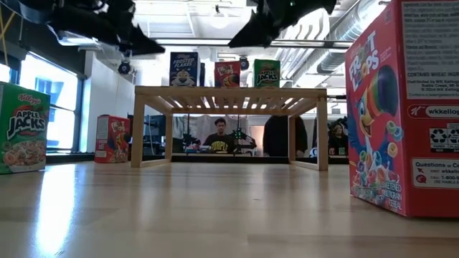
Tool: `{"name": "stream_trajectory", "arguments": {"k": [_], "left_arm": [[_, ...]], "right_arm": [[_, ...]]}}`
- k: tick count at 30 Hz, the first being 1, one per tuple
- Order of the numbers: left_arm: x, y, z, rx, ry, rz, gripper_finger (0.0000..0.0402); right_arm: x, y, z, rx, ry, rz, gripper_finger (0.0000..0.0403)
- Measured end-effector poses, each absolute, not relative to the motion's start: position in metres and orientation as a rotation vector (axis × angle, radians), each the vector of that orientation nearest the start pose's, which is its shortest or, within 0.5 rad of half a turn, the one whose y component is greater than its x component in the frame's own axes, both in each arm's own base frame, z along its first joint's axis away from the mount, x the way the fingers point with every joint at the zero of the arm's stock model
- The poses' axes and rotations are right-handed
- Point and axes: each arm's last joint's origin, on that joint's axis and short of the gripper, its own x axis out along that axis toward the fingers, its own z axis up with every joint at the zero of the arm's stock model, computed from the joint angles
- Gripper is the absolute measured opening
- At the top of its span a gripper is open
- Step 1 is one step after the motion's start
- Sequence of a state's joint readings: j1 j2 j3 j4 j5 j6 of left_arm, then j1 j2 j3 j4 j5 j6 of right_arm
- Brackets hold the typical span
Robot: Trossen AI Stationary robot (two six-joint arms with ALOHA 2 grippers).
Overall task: Stack cereal on shelf
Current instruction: Put the top blue cereal box on the shelf aligned with the other blue cereal box
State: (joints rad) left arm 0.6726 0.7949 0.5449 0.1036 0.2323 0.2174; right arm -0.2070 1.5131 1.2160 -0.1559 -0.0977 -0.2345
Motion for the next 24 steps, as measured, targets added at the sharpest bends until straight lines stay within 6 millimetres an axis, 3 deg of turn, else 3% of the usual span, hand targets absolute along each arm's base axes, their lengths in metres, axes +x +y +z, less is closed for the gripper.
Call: {"name": "stream_trajectory", "arguments": {"k": [5, 12, 24], "left_arm": [[0.162, 0.113, 0.259, 0.233, 0.287, 0.480, 0.0007], [0.179, 0.126, 0.246, 0.289, 0.324, 0.513, 0.0007], [0.185, 0.136, 0.238, 0.345, 0.359, 0.552, 0.0007]], "right_arm": [[0.339, -0.066, 0.299, -0.125, 0.344, -0.035, 0.0000], [0.340, -0.063, 0.299, -0.115, 0.339, -0.029, 0.0000], [0.339, -0.063, 0.298, -0.114, 0.342, -0.029, 0.0000]]}}
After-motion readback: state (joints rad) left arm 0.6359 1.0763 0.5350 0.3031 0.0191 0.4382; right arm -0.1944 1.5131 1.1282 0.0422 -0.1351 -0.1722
